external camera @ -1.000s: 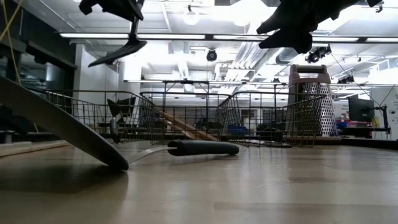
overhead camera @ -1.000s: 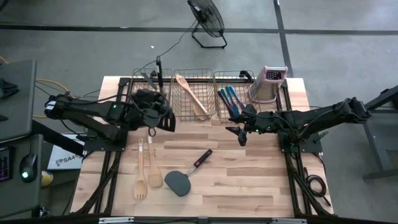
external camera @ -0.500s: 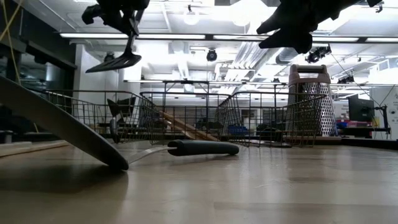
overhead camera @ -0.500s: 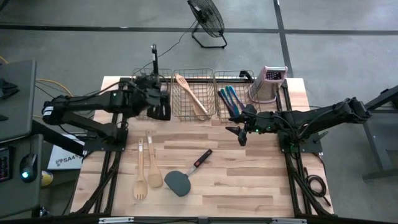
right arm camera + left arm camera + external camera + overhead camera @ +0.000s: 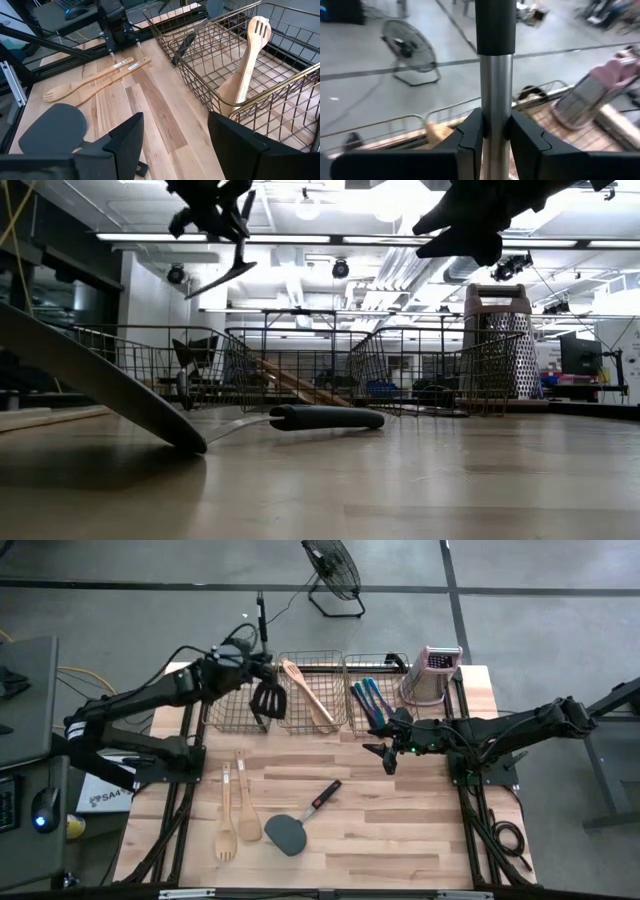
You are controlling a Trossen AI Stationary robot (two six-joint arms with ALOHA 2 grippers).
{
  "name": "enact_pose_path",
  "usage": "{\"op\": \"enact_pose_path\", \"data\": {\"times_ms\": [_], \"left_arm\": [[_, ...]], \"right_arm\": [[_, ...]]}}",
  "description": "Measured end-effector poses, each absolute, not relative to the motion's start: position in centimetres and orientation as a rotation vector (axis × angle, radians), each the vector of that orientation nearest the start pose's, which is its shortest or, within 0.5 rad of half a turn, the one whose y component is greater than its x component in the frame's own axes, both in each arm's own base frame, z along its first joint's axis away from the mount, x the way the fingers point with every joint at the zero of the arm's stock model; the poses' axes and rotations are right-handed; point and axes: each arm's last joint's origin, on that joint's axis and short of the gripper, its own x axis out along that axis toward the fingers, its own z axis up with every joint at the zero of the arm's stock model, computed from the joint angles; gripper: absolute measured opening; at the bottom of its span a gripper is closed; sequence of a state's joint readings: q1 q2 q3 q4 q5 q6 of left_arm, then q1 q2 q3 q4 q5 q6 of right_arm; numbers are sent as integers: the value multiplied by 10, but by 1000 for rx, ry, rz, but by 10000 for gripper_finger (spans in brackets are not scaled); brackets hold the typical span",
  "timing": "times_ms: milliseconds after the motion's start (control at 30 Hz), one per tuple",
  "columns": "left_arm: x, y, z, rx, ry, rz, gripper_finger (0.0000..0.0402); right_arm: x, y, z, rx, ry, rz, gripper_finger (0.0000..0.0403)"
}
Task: Pick & Place Kitchen Items
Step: Put the black spatula into the left wire basket
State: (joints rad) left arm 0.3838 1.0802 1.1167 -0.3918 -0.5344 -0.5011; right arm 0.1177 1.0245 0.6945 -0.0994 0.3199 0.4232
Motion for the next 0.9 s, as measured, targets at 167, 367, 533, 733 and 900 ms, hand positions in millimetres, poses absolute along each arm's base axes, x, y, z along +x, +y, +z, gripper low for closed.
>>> {"op": "enact_pose_path", "data": {"times_ms": [167,367,533,733,900], "left_arm": [[197,116,361,-482,39,907,69],[180,128,347,-547,-82,869,69],[162,128,332,-594,-159,887,69],[141,124,314,-661,-187,941,69],[132,120,301,-713,-238,1018,69]], "right_arm": [[220,17,267,322,371,-284,215],[220,17,267,321,371,-284,215],[220,17,267,322,371,-284,215],[220,17,267,322,371,-284,215],[220,16,267,315,364,-310,215]]}}
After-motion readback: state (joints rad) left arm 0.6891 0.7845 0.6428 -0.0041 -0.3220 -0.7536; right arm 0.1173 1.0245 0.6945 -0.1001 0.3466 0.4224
